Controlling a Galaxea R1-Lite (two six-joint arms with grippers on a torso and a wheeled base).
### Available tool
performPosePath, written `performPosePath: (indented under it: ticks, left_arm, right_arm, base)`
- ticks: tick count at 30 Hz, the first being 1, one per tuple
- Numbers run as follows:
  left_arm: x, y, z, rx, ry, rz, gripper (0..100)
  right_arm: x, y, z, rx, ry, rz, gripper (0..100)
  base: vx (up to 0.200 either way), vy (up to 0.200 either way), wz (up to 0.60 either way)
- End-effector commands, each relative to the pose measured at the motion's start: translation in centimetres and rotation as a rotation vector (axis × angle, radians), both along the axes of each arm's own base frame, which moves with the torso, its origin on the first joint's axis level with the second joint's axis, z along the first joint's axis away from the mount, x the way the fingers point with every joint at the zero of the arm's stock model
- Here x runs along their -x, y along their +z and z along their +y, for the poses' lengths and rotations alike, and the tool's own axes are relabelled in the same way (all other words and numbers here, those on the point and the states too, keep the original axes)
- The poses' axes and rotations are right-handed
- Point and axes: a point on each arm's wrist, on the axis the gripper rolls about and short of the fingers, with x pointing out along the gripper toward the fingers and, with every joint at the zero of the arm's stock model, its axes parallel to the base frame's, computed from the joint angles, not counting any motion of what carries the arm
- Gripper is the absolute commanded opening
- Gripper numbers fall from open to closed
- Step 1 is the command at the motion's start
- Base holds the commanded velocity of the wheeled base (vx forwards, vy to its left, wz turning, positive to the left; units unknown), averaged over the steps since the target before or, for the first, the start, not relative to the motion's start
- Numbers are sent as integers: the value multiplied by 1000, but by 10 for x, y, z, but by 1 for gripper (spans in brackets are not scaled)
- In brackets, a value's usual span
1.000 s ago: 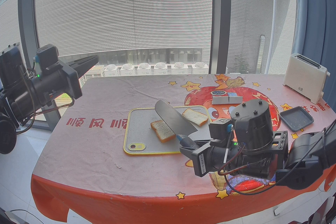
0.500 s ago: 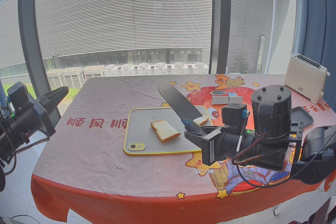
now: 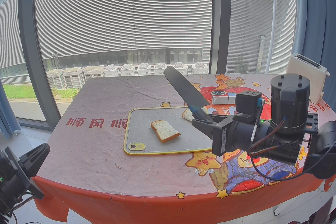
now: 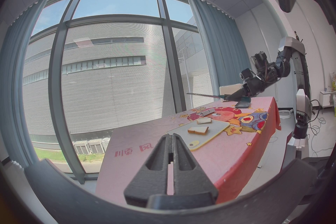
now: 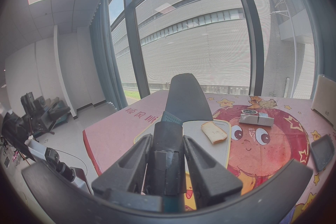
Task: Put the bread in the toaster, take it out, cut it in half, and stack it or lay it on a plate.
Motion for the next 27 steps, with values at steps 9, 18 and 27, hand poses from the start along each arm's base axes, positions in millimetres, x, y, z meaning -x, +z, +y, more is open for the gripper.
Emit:
performPosePath:
  ticks: [9, 18, 27]
  left_arm:
    - [102, -65, 5, -7, 75, -109, 0]
    - [100, -71, 7, 30, 185, -28, 0]
    - [100, -77, 13, 114, 441, 47, 0]
  right_arm:
    - [2, 7, -6, -19, -15, -16, 0]
    - [0, 13, -30, -39, -82, -30, 0]
    - [17, 18, -68, -109, -114, -81, 0]
  base:
    - [0, 0, 0]
    - [0, 0, 0]
    - [0, 0, 0]
